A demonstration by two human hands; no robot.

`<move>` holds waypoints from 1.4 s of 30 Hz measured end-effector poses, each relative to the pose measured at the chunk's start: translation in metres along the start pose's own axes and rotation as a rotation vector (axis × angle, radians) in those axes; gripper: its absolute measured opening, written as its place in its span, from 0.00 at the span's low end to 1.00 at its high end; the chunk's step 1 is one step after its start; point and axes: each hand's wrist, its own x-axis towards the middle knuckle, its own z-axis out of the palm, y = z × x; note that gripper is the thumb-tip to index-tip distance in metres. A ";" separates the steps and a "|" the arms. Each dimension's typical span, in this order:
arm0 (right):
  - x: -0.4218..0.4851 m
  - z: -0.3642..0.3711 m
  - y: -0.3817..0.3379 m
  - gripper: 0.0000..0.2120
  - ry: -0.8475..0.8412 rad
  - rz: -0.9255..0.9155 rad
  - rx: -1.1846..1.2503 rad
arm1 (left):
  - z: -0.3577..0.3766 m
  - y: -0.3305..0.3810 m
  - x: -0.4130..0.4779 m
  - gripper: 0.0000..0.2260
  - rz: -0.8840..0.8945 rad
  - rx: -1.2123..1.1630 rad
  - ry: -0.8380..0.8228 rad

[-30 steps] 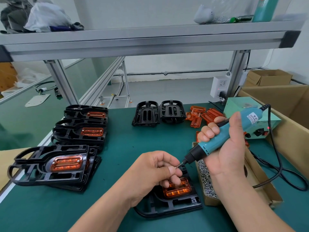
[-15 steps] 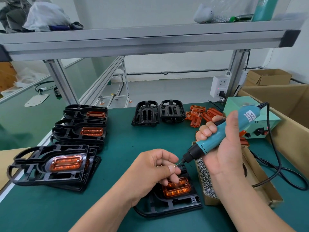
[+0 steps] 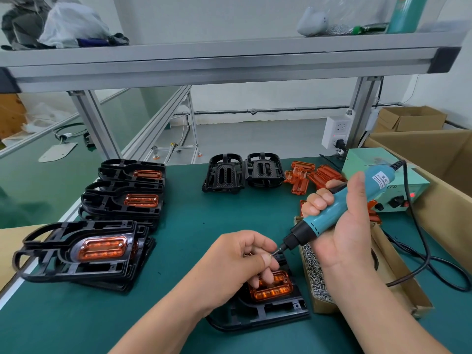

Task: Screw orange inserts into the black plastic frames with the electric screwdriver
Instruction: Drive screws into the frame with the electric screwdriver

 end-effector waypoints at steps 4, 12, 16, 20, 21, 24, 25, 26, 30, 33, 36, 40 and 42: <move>0.000 0.000 -0.001 0.21 0.024 -0.010 0.018 | -0.002 0.001 0.001 0.10 -0.025 -0.018 0.006; 0.003 -0.001 -0.007 0.20 0.028 -0.015 -0.028 | -0.018 0.000 0.004 0.07 0.024 0.215 0.212; 0.005 -0.002 -0.013 0.19 -0.029 -0.011 -0.116 | -0.019 -0.003 0.002 0.05 0.029 0.458 0.283; 0.006 -0.001 -0.018 0.18 -0.102 -0.023 -0.228 | -0.013 0.000 -0.002 0.08 0.010 0.705 0.291; 0.006 0.000 -0.019 0.18 -0.124 -0.023 -0.257 | -0.012 0.000 -0.002 0.10 0.004 0.770 0.289; 0.003 0.001 -0.019 0.18 -0.189 0.003 -0.313 | -0.008 0.000 -0.003 0.19 0.019 0.920 0.284; 0.003 0.001 -0.018 0.18 -0.201 0.013 -0.328 | -0.007 0.001 -0.003 0.22 0.033 0.957 0.283; 0.002 0.001 -0.017 0.18 -0.209 0.023 -0.342 | -0.006 0.000 -0.003 0.24 0.049 0.996 0.284; 0.000 0.002 -0.015 0.20 -0.240 0.044 -0.381 | -0.001 -0.001 -0.002 0.27 0.063 1.159 0.258; -0.001 0.004 -0.015 0.24 -0.280 0.053 -0.413 | 0.002 0.000 -0.001 0.26 0.048 1.238 0.238; -0.002 0.005 -0.015 0.26 -0.304 0.056 -0.423 | 0.003 -0.002 0.000 0.25 0.038 1.256 0.248; -0.003 0.005 -0.015 0.26 -0.316 0.056 -0.438 | 0.003 -0.002 0.001 0.25 0.041 1.247 0.256; -0.003 0.005 -0.015 0.27 -0.322 0.054 -0.445 | 0.003 -0.002 0.000 0.24 0.043 1.238 0.256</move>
